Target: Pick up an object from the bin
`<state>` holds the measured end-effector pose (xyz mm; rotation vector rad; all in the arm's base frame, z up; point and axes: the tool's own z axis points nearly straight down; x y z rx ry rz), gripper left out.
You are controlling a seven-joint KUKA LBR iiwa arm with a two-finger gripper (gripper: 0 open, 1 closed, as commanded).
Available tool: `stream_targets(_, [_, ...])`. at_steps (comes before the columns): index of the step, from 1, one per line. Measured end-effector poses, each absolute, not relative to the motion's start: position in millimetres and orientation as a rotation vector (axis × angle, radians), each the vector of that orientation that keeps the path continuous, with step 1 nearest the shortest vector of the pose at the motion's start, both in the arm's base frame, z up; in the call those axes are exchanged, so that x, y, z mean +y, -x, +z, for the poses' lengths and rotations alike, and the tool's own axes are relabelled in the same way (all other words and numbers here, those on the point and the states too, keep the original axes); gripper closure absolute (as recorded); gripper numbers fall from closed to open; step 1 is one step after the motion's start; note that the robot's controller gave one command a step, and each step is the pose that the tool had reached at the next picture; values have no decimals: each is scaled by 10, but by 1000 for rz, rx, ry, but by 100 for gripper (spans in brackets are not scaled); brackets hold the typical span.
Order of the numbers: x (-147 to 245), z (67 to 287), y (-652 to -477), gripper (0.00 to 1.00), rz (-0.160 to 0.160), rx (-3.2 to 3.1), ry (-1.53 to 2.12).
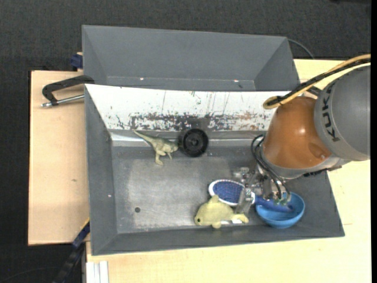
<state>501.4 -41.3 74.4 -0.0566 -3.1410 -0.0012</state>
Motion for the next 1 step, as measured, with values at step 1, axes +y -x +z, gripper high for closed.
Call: stream_targets(1, [-557, 3005, -5247, 100, 0, -3153, 138])
